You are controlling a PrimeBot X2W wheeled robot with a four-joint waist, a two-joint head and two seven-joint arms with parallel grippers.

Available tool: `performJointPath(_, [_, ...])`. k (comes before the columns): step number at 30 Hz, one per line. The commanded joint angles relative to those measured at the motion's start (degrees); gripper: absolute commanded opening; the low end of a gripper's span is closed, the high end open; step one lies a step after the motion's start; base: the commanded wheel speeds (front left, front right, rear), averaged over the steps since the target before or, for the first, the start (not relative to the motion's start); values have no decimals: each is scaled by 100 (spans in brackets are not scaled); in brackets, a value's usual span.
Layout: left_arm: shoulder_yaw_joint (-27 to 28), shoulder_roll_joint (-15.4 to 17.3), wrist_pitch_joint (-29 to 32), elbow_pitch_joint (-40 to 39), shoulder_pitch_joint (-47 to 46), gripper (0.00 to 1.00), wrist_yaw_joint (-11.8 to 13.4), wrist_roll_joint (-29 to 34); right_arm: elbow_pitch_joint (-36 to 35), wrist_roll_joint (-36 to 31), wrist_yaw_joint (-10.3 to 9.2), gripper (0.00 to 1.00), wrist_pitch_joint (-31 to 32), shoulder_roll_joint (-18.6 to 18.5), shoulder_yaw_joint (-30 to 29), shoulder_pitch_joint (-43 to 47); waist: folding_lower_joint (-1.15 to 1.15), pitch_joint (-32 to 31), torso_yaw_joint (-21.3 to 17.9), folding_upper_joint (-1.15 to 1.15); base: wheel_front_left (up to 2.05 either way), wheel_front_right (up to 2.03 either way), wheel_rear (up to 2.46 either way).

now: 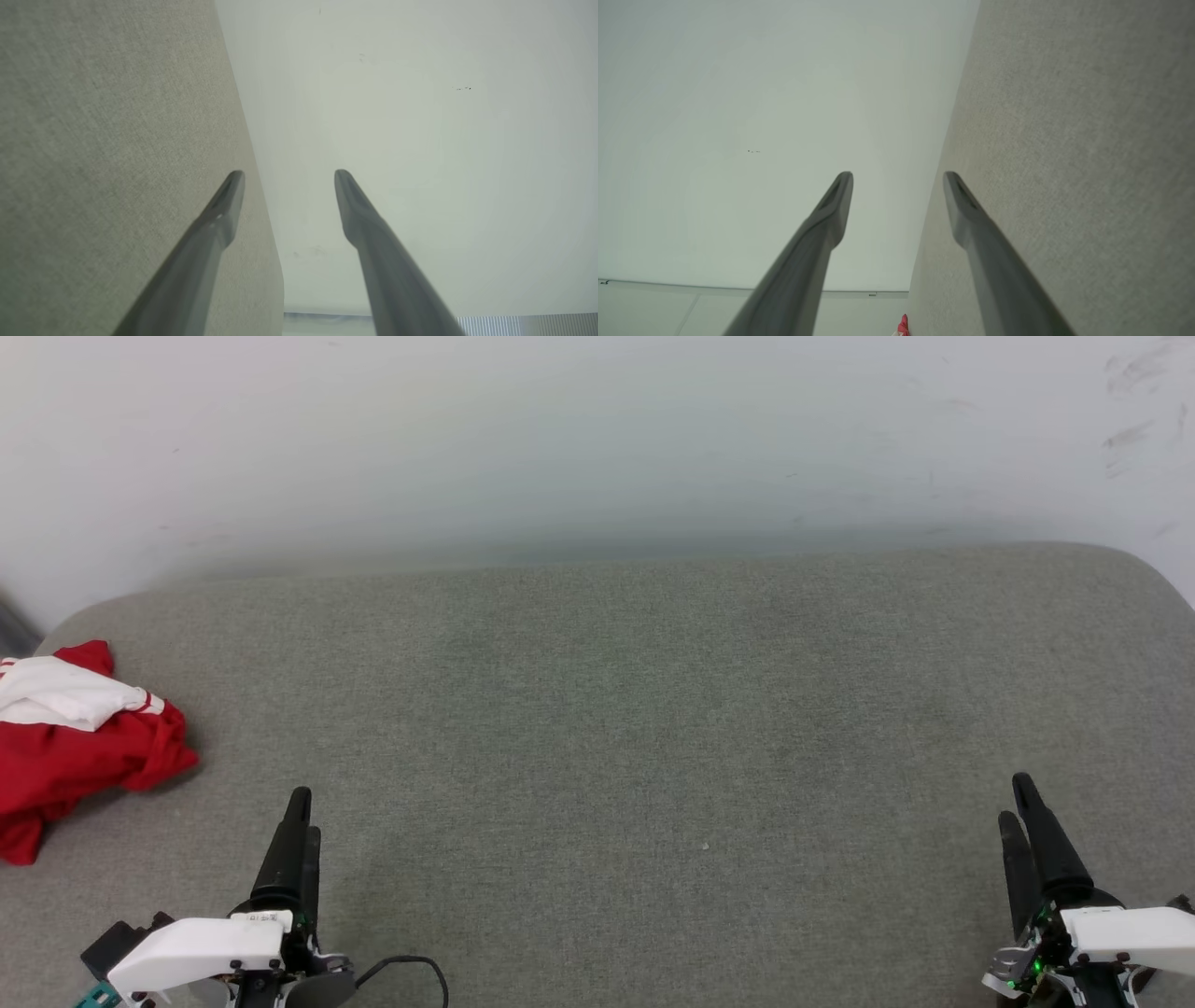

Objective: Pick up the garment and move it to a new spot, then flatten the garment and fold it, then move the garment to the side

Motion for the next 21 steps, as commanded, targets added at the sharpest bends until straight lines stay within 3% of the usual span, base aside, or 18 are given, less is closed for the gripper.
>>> performJointPath(1, [35,17,-65,-188,-77,100,53,250,-178,-258,1,100,-63,-4,-33,-54,0,4,0,0,0,0,0])
performJointPath(21, [-451,23,-538,-799,131,100,758,2864,-966,-3007,1,100,-536,-4,318,177,0,18,17,0,0,0,0])
